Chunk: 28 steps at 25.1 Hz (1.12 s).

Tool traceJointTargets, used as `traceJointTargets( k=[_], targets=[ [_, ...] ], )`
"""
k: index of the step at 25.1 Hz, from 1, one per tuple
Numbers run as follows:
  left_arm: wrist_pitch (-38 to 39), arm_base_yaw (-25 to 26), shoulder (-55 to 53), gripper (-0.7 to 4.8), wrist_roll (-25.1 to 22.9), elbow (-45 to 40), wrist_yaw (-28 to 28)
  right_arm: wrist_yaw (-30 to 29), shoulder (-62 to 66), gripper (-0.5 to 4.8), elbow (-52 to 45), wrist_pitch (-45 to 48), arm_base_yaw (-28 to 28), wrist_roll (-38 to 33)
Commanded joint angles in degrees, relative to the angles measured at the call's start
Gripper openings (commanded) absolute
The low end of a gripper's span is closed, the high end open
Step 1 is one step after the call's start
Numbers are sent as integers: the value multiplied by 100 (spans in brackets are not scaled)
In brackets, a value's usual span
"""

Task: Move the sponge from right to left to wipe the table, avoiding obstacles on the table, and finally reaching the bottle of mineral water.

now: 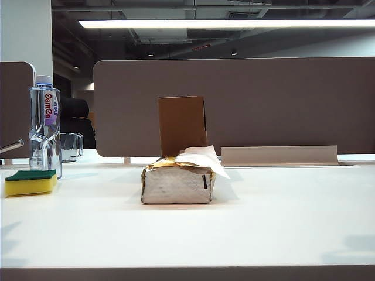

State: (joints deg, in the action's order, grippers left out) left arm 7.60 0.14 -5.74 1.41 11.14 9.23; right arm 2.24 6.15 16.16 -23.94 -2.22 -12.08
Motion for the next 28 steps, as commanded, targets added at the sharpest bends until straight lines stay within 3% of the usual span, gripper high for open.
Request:
traceJointTargets(
  k=[1, 11, 14, 22, 28],
  targets=[
    [-728, 0, 2, 118, 59, -354, -66, 63, -7, 45, -435, 442, -4, 28],
    [-973, 0, 2, 73, 52, -1012, -63, -409, -4, -5, -1005, 839, -4, 402],
    [-988, 0, 0, -8, -26, -1067, -37, -411, -7, -5, -1115, 883, -4, 533],
    [-892, 0, 2, -6, -295, -1067, 0, -890, -4, -5, -1412, 966, -4, 1097],
    [-422, 0, 0, -6, -289, -1067, -4, -623, -4, -5, -1449, 1012, 0, 1110]
  ],
)
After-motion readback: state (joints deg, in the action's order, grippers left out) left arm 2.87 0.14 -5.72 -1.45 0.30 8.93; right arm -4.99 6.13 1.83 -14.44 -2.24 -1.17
